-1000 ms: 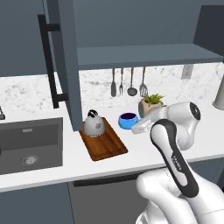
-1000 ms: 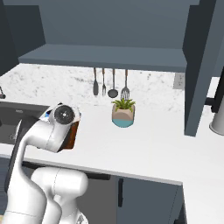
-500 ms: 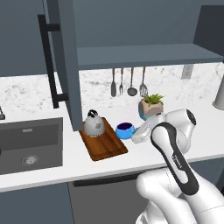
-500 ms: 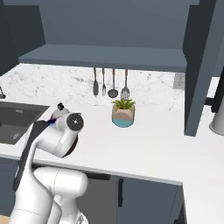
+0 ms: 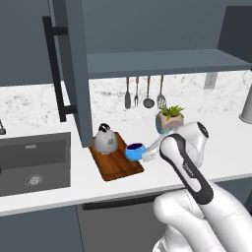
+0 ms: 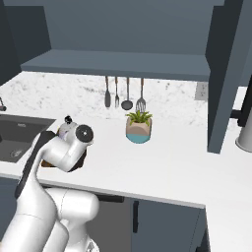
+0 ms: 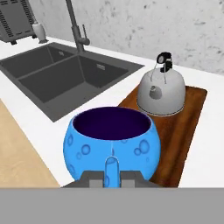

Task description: Pick the kettle from the counter and place it on the tray. Then pick the mug from the cabinet and place it on the tray. Then close the cabinet doors.

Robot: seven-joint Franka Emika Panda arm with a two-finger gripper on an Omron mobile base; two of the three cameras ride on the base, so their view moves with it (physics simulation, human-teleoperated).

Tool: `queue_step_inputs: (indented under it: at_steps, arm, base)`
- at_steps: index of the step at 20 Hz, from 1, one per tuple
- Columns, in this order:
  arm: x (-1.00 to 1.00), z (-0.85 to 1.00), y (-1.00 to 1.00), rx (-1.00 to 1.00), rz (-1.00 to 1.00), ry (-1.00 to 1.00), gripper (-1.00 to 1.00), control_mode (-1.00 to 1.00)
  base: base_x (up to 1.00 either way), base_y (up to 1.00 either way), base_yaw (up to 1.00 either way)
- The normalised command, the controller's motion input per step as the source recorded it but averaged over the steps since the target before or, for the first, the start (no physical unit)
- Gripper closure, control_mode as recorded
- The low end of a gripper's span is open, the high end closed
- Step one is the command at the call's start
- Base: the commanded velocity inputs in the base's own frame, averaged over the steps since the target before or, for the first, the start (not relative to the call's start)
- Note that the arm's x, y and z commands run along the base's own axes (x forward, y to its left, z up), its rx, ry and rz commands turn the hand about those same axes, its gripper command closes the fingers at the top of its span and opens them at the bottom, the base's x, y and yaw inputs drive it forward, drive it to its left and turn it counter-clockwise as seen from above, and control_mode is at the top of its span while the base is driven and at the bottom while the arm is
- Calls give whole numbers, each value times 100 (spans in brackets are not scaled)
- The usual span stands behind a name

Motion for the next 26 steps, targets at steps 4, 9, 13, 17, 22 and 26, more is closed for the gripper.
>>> queue_step_inputs:
  at_steps: [4, 9, 13, 17, 22, 26]
  arm:
    - [8, -40, 7, -2, 8, 3, 100, -100]
    - [11, -36, 13, 0, 12, 0, 100, -100]
    - [15, -36, 14, 0, 13, 0, 100, -100]
    - [23, -35, 10, -1, 13, 0, 100, -100]
    - [24, -21, 4, 0, 12, 0, 100, -100]
    - [24, -13, 0, 0, 10, 0, 100, -100]
  base:
    - [0, 0, 0]
    - [0, 0, 0]
    - [0, 0, 0]
    - [0, 0, 0]
    - [0, 0, 0]
    - [0, 0, 0]
